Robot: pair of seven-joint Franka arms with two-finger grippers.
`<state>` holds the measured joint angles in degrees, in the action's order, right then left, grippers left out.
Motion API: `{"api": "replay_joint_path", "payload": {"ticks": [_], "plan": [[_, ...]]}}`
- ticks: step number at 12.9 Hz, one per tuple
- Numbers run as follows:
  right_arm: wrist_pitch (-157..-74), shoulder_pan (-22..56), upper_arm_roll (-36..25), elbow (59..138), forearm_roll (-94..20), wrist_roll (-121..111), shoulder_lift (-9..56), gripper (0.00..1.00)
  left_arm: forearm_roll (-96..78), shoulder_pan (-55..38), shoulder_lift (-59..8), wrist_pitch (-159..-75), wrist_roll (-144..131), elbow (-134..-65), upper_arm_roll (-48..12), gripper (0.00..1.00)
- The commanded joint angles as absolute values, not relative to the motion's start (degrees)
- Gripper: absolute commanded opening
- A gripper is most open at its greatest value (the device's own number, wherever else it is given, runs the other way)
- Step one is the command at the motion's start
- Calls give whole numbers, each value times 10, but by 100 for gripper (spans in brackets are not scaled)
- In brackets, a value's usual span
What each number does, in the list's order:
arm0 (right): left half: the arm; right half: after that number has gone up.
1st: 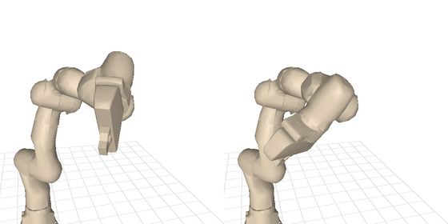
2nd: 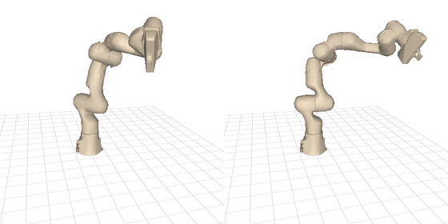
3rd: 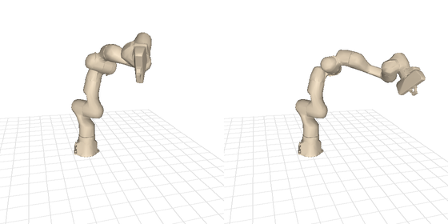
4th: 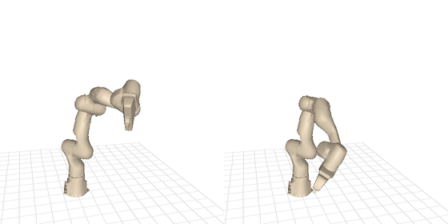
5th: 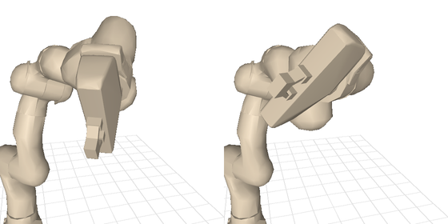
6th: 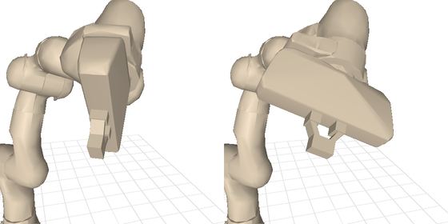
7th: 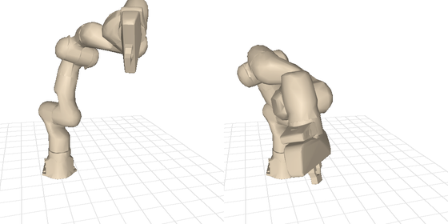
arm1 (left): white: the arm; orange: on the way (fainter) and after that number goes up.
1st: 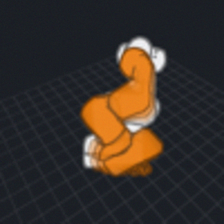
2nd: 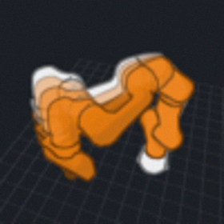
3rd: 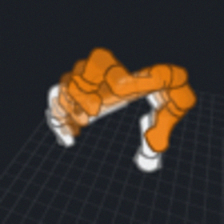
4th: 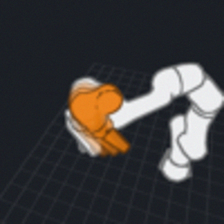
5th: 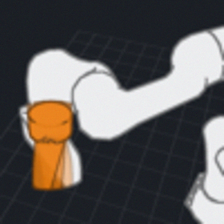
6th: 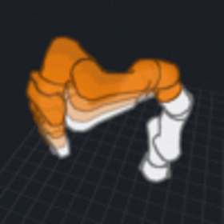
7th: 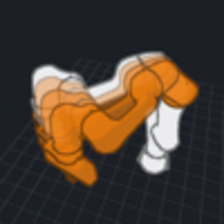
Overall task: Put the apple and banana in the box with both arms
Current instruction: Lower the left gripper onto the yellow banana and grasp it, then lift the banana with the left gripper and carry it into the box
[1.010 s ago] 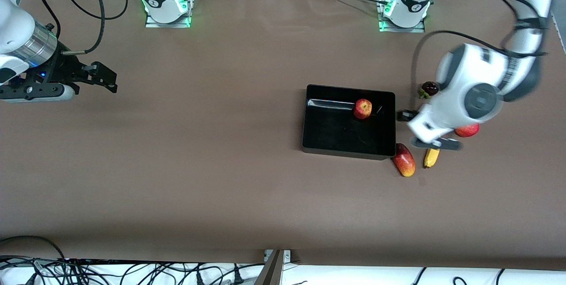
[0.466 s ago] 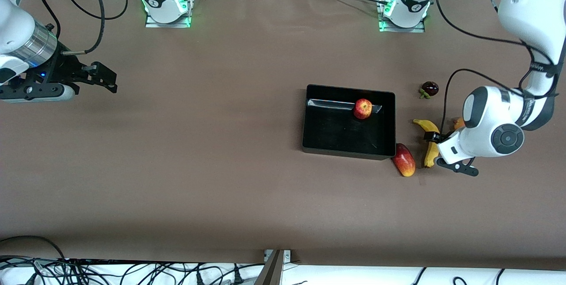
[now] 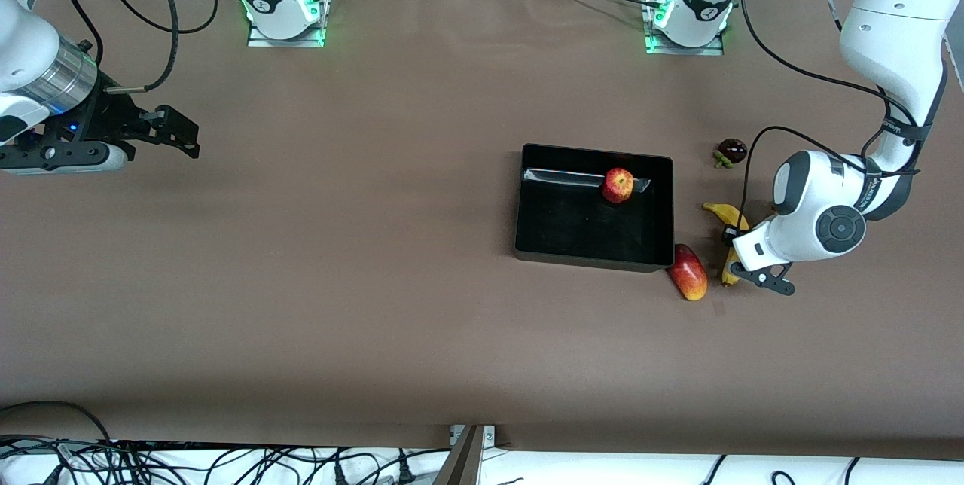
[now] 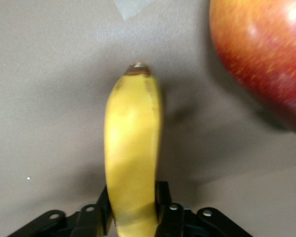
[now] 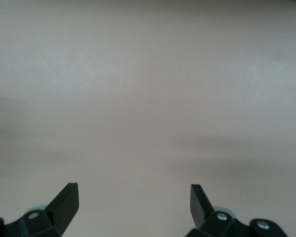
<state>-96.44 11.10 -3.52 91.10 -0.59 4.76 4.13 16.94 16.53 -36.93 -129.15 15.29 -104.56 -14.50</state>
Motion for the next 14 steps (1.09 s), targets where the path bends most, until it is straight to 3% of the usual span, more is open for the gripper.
{"api": "replay_joint_path", "payload": {"ticks": [1,3,5,9,12,14], "plan": [[-965,105,-30,904,-4,51,43,100,183,174,-348,-1280,177,-1053,-154,0],[-965,105,-30,904,-4,51,43,100,175,171,-331,-1233,170,-1031,-160,0],[-965,105,-30,904,-4,51,43,100,154,168,-323,-1132,151,-975,-183,0],[-965,105,-30,904,-4,51,43,100,150,168,-319,-960,-25,-878,-291,0],[-965,104,-30,904,-4,51,43,100,147,163,-323,-955,-150,-878,-379,0],[-965,104,-30,904,-4,51,43,100,130,122,-331,-991,-191,-882,-386,0]]}}
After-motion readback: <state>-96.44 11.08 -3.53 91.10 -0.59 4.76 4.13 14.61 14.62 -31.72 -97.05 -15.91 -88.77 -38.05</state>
